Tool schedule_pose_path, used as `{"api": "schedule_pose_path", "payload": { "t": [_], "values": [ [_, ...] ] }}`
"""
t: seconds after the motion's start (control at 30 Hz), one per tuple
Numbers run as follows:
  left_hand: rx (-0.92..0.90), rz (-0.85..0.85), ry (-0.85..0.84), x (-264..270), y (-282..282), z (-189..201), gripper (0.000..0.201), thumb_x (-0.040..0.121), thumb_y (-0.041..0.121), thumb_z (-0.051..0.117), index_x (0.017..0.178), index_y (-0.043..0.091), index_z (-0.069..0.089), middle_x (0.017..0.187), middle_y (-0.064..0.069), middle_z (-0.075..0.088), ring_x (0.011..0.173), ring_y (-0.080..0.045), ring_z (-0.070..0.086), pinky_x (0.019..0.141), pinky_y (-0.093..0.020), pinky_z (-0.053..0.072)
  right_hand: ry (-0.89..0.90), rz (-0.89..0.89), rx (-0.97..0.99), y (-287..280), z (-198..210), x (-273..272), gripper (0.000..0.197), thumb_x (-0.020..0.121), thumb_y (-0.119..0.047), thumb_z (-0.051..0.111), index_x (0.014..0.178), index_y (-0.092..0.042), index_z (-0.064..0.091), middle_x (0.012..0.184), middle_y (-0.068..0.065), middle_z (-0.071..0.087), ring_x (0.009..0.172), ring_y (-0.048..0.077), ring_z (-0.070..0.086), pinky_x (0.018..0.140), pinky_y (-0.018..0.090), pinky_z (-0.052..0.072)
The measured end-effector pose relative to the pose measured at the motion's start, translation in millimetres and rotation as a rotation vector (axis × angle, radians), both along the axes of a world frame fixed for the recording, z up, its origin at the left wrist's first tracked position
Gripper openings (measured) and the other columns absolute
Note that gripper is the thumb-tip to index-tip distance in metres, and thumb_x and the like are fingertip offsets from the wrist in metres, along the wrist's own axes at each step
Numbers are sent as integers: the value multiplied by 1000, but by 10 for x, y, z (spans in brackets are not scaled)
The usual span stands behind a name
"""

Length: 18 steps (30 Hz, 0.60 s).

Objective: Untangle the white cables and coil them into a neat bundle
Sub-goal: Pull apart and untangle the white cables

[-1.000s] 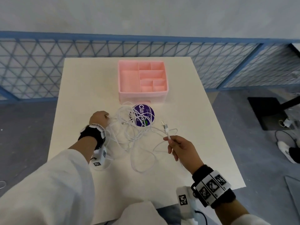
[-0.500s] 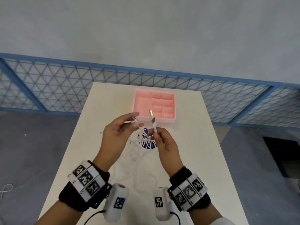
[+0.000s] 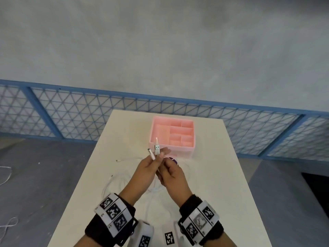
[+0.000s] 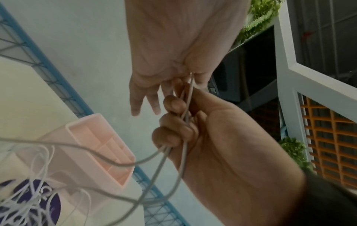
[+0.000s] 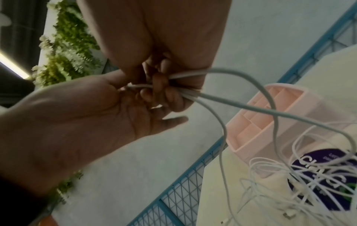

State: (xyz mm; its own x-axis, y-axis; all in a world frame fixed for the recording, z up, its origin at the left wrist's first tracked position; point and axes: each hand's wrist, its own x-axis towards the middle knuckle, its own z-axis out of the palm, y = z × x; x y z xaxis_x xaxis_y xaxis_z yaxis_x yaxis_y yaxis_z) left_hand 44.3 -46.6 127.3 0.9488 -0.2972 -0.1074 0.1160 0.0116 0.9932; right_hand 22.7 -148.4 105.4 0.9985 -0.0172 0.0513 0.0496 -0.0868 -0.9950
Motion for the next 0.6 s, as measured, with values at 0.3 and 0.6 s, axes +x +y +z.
{"api": "schedule_pose_path", "payload": {
  "t": [0.3,0.6],
  "values": [
    [-215,21,58,272,-6,173,44,92,42,34,87,8,61,67,-8,71,72,-23,69,72,-30,55,61,187,-224,-249,-82,-85,25,95,-30,45,78,-22,61,45,-8,47,47,6,44,56,17,39],
    [-495,22,82,396,21,389,34,95,37,32,73,16,46,47,10,31,39,-4,26,43,-16,29,-24,168,-1070,-1254,-317,228,28,87,-38,32,93,-28,57,85,5,69,81,24,62,76,28,18]
  ]
}}
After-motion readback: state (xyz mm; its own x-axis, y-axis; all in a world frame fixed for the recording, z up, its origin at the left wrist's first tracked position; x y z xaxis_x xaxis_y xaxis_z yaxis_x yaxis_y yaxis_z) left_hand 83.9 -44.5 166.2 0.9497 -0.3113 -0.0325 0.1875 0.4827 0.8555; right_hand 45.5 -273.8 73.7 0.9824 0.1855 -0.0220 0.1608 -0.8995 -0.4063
